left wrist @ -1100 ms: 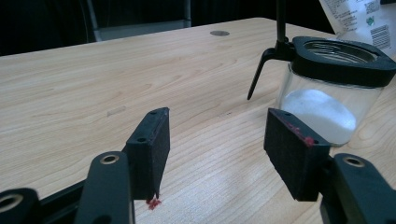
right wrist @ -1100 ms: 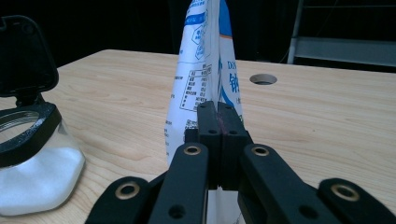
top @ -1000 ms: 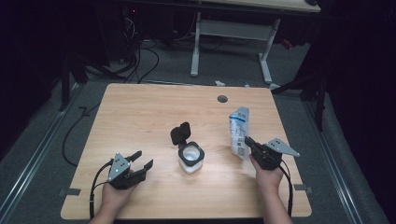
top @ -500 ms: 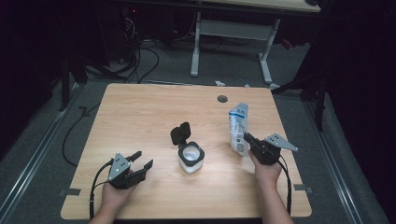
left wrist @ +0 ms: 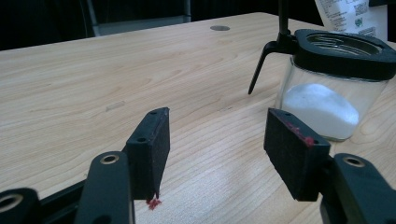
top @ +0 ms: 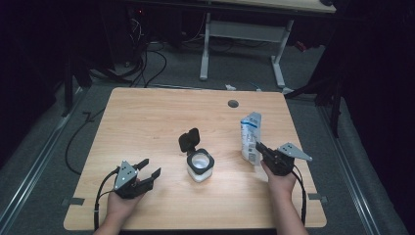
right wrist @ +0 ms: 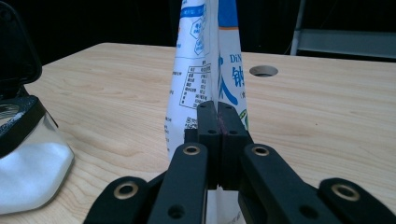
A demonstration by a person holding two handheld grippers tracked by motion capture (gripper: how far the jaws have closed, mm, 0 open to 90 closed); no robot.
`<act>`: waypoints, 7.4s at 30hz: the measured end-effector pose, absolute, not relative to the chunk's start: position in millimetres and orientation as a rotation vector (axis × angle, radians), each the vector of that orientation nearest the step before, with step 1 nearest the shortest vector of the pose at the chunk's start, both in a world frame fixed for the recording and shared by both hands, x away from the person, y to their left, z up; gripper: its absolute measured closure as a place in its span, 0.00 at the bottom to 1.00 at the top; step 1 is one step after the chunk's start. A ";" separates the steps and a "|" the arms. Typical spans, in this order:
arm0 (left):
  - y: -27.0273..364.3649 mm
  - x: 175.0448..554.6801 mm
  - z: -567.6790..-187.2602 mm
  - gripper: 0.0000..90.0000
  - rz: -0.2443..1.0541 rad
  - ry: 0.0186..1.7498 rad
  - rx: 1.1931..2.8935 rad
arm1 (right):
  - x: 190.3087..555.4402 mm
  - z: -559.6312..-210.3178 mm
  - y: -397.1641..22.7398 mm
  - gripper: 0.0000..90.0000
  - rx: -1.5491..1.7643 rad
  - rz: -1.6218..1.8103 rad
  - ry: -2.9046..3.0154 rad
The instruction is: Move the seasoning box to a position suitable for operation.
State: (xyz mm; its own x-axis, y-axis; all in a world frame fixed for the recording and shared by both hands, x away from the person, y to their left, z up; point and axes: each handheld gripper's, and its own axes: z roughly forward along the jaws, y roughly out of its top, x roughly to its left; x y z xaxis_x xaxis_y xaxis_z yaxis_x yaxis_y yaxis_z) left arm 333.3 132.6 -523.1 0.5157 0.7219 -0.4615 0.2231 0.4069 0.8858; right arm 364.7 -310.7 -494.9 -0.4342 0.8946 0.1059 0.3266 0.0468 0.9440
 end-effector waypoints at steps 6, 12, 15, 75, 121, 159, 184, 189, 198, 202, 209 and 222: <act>133.1 333.0 -522.6 0.46 0.398 1.020 1.146 | 360.0 -497.4 -314.9 0.99 1.246 1.393 1.797; 132.8 332.9 -522.5 0.46 0.399 1.019 1.145 | 355.5 -498.6 -315.8 0.99 1.231 1.383 1.809; 132.8 333.1 -522.5 0.46 0.397 1.020 1.147 | 353.6 -498.7 -315.1 0.99 1.229 1.380 1.814; 119.0 344.1 -529.1 0.45 0.412 1.132 1.245 | 290.4 -521.5 -271.2 0.66 1.201 1.145 2.003; 53.3 391.0 -461.8 1.00 0.313 1.138 1.137 | 312.1 -521.4 -185.9 0.97 1.052 1.201 2.175; 44.3 361.6 -478.1 0.98 0.284 1.089 1.185 | 309.9 -520.9 -173.6 0.94 1.023 1.219 2.203; 38.3 332.6 -524.3 0.99 0.306 1.081 1.306 | 313.9 -522.1 -186.5 1.00 1.047 1.164 2.183; 34.5 332.2 -525.8 1.00 0.300 1.085 1.305 | 314.8 -519.8 -189.2 1.00 1.048 1.166 2.160; 29.7 335.6 -527.0 1.00 0.300 1.097 1.309 | 327.2 -518.1 -194.1 1.00 1.089 1.159 2.127; 30.3 333.1 -525.3 1.00 0.297 1.092 1.304 | 332.2 -516.8 -192.4 1.00 1.090 1.154 2.128; 27.0 327.1 -523.4 1.00 0.281 1.079 1.302 | 339.4 -513.8 -189.8 1.00 1.091 1.147 2.122; 26.5 331.6 -522.0 1.00 0.277 1.090 1.291 | 346.4 -514.5 -181.4 1.00 1.074 1.146 2.149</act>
